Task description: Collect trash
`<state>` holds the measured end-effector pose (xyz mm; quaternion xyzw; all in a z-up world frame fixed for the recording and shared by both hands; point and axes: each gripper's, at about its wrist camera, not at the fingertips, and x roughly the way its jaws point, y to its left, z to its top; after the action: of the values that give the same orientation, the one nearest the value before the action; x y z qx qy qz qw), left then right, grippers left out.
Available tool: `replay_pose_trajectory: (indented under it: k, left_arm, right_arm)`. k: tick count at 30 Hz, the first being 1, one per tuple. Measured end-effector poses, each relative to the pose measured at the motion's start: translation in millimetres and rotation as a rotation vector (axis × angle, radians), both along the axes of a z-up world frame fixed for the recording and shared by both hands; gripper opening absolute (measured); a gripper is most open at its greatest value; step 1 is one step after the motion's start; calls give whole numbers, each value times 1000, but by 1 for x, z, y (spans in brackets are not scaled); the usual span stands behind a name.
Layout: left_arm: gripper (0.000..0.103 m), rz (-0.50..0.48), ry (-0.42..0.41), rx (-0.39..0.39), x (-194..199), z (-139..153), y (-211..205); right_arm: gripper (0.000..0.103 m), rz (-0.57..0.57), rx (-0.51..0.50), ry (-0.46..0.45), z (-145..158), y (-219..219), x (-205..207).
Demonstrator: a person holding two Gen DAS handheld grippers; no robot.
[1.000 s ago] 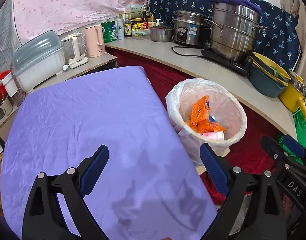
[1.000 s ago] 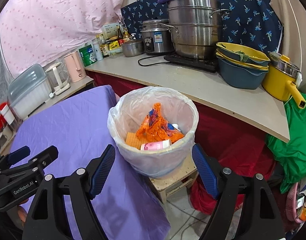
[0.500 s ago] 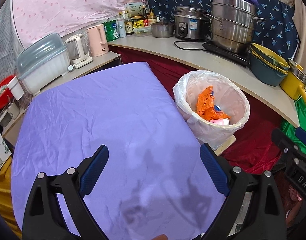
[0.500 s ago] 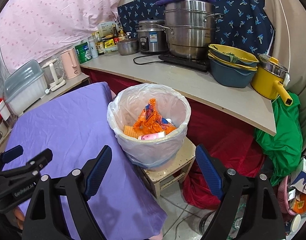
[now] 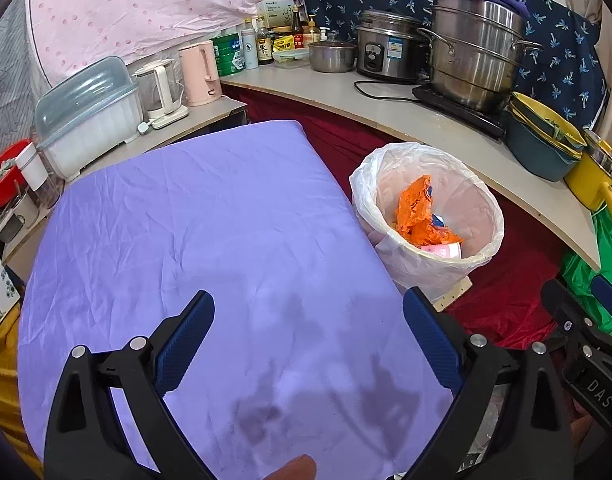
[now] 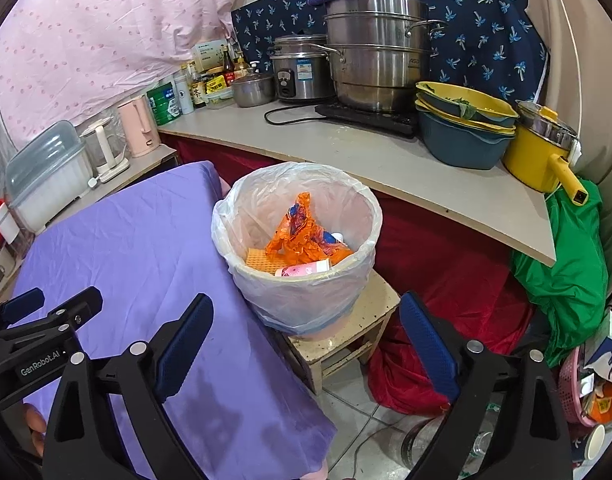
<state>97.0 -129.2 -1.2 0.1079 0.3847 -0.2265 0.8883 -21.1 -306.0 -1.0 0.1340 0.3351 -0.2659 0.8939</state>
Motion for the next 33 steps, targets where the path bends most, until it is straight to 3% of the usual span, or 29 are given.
replay_pose_trajectory:
  k: [33]
  left_arm:
    - [92, 6, 10, 24, -1, -22, -14]
  right_arm:
    - [91, 42, 32, 7, -22, -3, 14]
